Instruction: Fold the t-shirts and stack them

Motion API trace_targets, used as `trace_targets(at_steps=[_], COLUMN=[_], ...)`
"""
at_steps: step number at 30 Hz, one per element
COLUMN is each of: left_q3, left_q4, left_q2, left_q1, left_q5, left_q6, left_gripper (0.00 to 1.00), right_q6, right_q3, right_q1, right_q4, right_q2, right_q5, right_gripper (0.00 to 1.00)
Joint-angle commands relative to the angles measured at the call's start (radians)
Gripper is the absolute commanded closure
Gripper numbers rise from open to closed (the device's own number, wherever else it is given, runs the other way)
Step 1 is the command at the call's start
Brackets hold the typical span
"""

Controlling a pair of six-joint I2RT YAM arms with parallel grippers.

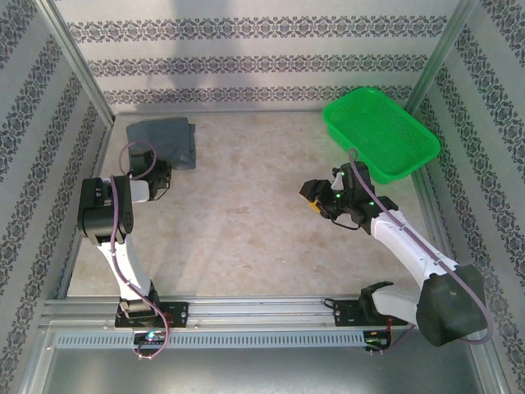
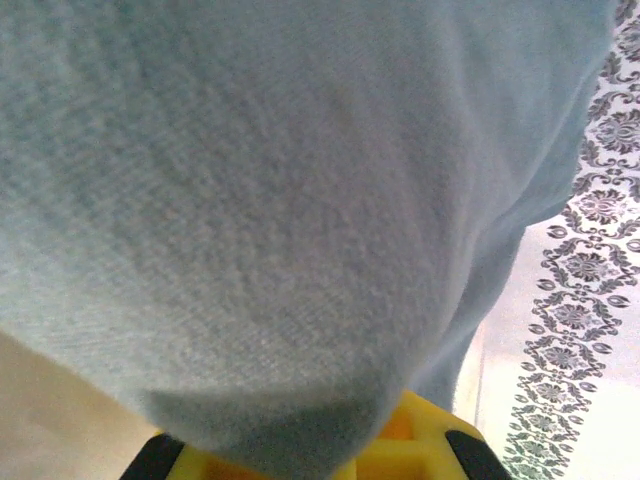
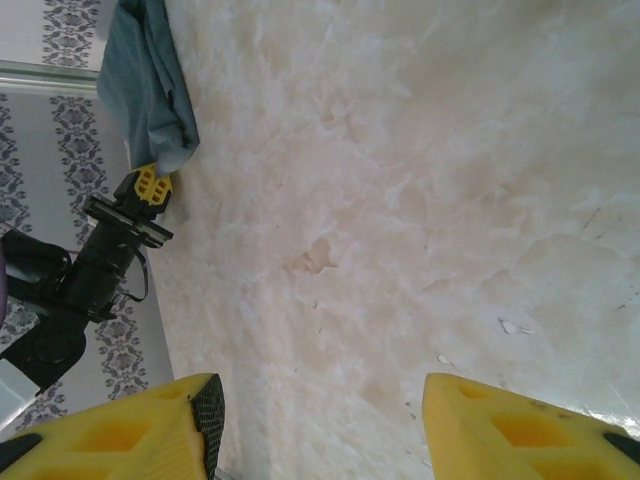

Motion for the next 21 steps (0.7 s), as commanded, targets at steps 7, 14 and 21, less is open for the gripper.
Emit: trace_targets(at_steps=[7,14,21], left_q3=[0.021,-0.019,-0.118], left_q4=[-0.22,-0.628,-0.971], left_q2=[-0.187,-0.534,-0.834], left_q1=[0.018,-0.016,-0.135], left_q5=[-0.038,-0.058,-0.616], left_q6=[0.182,0.427,0.651], left_gripper=[0.0,0.0,0.0], right_q6=[-0.081,-0.156,-0.398], right_q3=[0.056,0.127,0.119], right_q1=[0.003,-0.064,-0.098], right_q4=[-0.001,-0.105,-0.322], right_q2=[-0.071,-0.225,-0.296], right_q5=[-0.023,0.145,0.783], right_gripper=[0.02,0.02,0.02])
